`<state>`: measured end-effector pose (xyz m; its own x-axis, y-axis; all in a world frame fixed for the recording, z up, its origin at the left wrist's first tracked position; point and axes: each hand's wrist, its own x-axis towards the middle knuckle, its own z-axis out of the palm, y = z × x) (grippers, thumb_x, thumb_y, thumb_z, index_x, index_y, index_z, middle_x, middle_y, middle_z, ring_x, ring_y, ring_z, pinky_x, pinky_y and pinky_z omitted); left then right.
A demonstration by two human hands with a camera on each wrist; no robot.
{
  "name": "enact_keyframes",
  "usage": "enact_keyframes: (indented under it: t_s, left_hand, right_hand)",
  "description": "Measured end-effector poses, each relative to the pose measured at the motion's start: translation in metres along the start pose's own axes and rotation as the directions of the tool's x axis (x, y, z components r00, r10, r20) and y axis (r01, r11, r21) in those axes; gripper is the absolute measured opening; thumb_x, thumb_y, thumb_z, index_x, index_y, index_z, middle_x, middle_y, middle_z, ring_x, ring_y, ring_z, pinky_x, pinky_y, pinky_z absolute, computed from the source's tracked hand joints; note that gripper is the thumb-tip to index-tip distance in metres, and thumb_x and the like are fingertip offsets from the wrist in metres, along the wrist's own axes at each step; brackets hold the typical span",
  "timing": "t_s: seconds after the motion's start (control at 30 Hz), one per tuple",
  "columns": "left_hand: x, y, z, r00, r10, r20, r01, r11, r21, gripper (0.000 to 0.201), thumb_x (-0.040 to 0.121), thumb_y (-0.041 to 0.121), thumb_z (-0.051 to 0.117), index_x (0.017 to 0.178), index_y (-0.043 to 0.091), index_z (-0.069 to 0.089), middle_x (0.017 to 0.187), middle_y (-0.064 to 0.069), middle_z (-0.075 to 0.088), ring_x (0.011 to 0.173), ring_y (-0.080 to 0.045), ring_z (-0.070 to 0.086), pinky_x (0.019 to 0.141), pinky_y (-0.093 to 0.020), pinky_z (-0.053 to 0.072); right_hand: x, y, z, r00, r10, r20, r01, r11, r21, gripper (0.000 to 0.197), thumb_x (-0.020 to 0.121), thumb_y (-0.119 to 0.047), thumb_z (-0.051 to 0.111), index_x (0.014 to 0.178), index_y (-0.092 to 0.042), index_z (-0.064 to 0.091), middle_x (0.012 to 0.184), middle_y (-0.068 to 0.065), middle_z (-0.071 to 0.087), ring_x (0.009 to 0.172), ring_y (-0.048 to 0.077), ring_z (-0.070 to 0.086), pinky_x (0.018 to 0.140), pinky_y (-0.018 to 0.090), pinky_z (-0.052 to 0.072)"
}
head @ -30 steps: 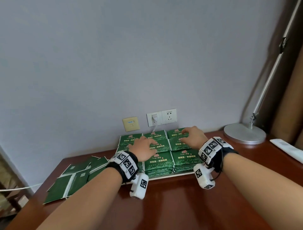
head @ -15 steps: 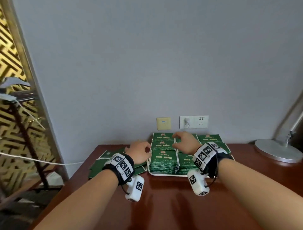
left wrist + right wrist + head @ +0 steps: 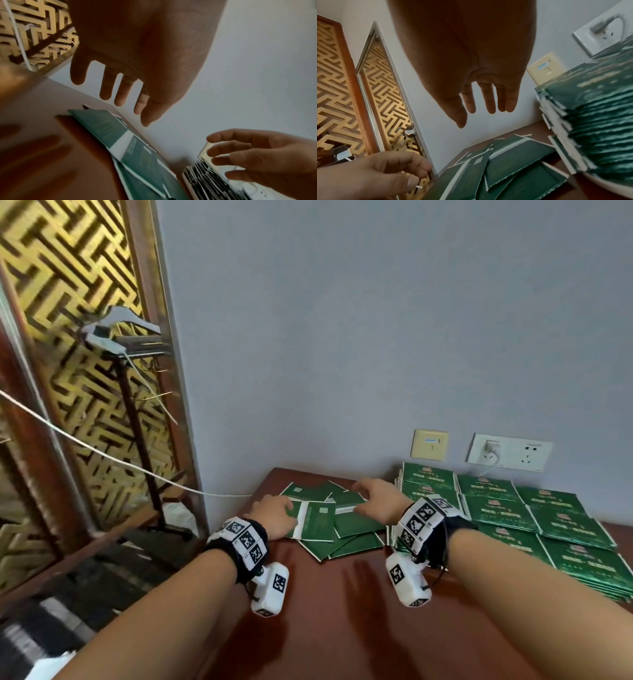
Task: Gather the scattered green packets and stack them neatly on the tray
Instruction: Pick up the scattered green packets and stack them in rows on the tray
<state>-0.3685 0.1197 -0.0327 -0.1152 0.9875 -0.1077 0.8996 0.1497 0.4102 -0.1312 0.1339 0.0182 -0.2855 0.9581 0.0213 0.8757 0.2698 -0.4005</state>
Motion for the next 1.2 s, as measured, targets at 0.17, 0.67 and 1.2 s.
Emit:
enact_keyframes:
  t_s: [0.17, 0.67, 1.2]
  left_hand:
    - [0.01, -0.017, 0.002, 0.999, -0.032, 0.036, 0.032, 0.999, 0.015, 0.052, 0.081, 0.045, 0.065, 0.131, 0.036, 0.055, 0.139, -0.008, 0.045, 0.128, -0.033, 0.046, 0.108, -0.042, 0.039]
    - [0.035, -0.028, 0.018, 0.986, -0.017, 0.167, -0.009, 0.988, 0.153, 0.052, 0.09, 0.042, 0.058, 0.141, 0.046, 0.046, 0.146, -0.012, 0.033, 0.135, -0.039, 0.033, 0.115, -0.047, 0.029]
    - [0.028, -0.058, -0.01, 0.99, 0.068, 0.119, -0.081, 0.992, 0.102, 0.022, 0.082, 0.034, 0.077, 0.094, 0.015, 0.073, 0.1, -0.001, 0.072, 0.094, -0.018, 0.066, 0.084, -0.03, 0.054]
  right_hand:
    - [0.02, -0.006, 0.029, 0.994, 0.052, 0.095, -0.051, 0.999, -0.017, 0.056, 0.081, -0.023, 0.068, 0.135, -0.02, 0.052, 0.135, 0.004, 0.056, 0.121, 0.021, 0.054, 0.102, 0.029, 0.043]
    - [0.026, -0.002, 0.06, 0.96, 0.066, 0.27, -0.02, 0.985, -0.169, 0.05, 0.085, -0.028, 0.068, 0.133, -0.022, 0.055, 0.127, 0.0, 0.06, 0.114, 0.018, 0.056, 0.091, 0.022, 0.042]
    - [0.047, -0.021, 0.051, 0.97, 0.023, 0.242, 0.02, 0.985, -0.173, 0.044, 0.085, -0.024, 0.068, 0.128, -0.021, 0.059, 0.125, 0.002, 0.06, 0.107, 0.018, 0.058, 0.092, 0.028, 0.046]
